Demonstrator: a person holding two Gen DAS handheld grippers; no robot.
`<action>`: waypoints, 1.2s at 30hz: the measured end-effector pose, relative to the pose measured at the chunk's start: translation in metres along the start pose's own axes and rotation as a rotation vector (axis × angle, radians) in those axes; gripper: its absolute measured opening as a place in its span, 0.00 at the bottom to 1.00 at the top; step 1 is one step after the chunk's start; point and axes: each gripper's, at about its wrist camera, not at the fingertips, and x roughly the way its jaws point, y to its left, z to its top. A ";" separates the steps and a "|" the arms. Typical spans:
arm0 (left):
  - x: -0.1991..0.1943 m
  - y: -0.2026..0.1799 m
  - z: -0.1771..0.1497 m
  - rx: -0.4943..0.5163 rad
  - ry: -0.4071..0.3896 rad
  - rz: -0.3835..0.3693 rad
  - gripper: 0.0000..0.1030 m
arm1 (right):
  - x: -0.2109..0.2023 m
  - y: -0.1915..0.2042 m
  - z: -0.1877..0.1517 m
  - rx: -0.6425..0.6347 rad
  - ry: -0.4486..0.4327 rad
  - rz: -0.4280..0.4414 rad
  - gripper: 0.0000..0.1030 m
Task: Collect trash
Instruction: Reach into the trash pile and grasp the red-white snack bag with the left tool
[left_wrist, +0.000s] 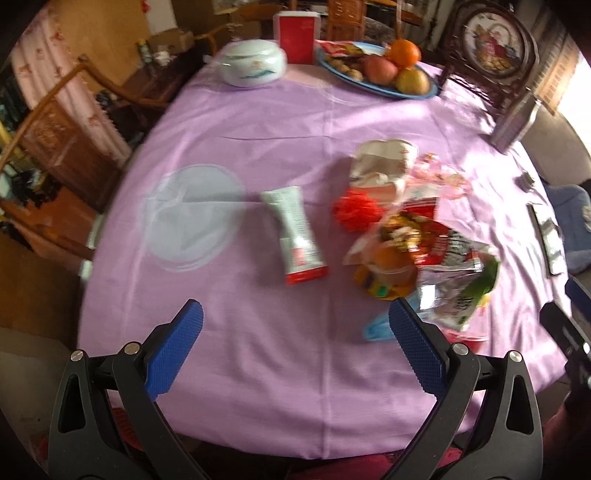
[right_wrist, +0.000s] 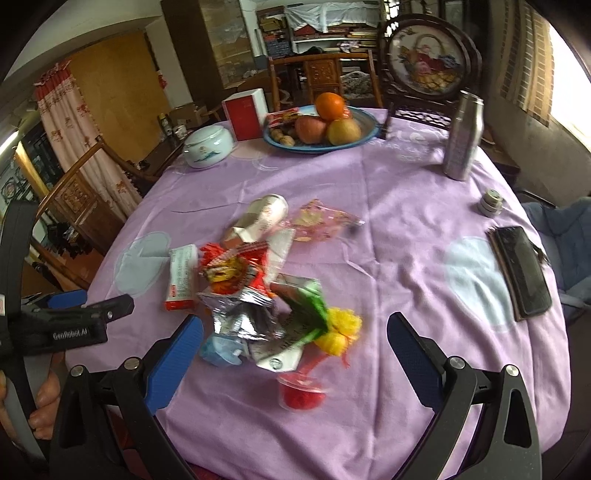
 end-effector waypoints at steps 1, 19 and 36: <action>0.002 -0.005 0.002 0.009 0.005 -0.014 0.94 | -0.002 -0.006 -0.002 0.013 0.001 -0.011 0.95; 0.063 -0.129 0.029 0.245 0.076 -0.094 0.95 | -0.047 -0.105 -0.040 0.208 -0.024 -0.191 0.95; 0.104 -0.080 0.008 0.188 0.151 0.094 0.95 | -0.025 -0.084 -0.021 0.106 0.021 -0.095 0.95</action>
